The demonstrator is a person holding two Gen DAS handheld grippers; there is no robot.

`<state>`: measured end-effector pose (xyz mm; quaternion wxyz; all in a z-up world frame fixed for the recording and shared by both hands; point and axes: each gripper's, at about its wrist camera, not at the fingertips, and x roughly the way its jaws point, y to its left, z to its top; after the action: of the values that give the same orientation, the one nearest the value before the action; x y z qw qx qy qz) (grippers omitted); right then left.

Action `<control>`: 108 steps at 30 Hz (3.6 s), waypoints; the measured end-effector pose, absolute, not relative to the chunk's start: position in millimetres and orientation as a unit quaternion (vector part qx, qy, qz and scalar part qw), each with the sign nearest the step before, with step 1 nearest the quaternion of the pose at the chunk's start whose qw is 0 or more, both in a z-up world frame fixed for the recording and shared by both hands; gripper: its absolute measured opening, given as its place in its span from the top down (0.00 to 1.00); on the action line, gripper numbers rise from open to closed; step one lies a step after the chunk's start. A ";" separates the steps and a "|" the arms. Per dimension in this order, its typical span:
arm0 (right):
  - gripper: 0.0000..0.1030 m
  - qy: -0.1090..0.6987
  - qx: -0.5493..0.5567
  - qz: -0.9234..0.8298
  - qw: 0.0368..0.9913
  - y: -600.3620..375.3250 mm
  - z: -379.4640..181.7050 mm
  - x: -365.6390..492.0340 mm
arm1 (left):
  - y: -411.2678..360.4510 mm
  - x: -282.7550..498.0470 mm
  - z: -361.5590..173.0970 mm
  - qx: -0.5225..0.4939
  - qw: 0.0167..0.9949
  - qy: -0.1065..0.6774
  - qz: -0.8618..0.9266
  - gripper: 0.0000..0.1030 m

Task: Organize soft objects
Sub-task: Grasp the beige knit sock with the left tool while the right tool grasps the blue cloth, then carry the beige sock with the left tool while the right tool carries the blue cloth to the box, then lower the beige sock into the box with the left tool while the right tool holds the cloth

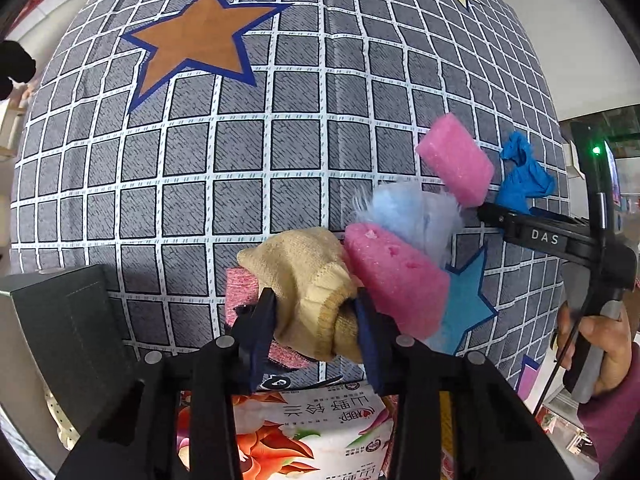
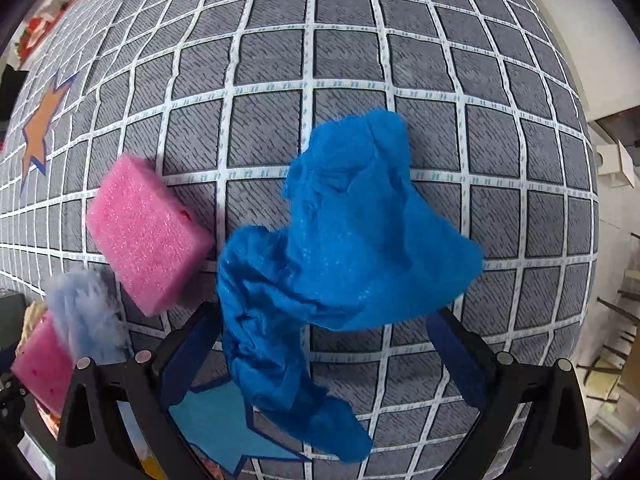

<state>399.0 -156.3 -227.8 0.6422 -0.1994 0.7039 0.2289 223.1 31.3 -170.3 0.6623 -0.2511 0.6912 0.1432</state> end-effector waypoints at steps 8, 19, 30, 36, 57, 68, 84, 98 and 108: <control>0.00 0.709 -0.205 0.234 0.633 -155.2 -226.8 391.7 | 27.1 235.8 -192.0 -0.245 0.650 0.706 0.137 0.44; 0.83 0.672 -0.132 0.270 0.677 -167.6 -165.8 409.0 | 5.7 229.2 -140.9 -0.182 0.728 0.639 0.169 0.77; 0.83 0.649 -0.047 0.308 0.694 -205.4 -65.2 362.8 | -3.5 169.4 -48.3 -0.166 0.790 0.564 0.177 0.77; 0.83 0.642 -0.041 0.313 0.698 -201.4 -43.3 329.4 | -15.3 143.7 -32.7 -0.147 0.797 0.559 0.174 0.77; 0.83 0.600 -0.043 0.404 0.689 -137.0 39.3 168.8 | 3.2 -17.6 15.2 -0.179 0.799 0.530 0.222 0.77; 0.83 0.594 -0.073 0.449 0.664 -100.0 36.8 103.1 | 17.3 -71.1 20.6 -0.190 0.800 0.514 0.246 0.77; 0.83 0.588 -0.123 0.487 0.634 -64.1 34.8 56.4 | 28.2 -89.3 21.6 -0.195 0.798 0.510 0.254 0.77; 0.83 0.592 -0.130 0.489 0.627 -56.0 32.7 48.0 | 34.8 -96.4 22.9 -0.201 0.795 0.505 0.268 0.77; 0.83 0.587 -0.139 0.496 0.625 -49.9 35.7 43.1 | 40.9 -102.4 23.0 -0.212 0.795 0.496 0.277 0.77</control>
<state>43.1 -49.9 35.7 0.6249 -0.1394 0.5867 0.4959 -102.4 40.9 23.0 0.7954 -0.2120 0.4960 0.2765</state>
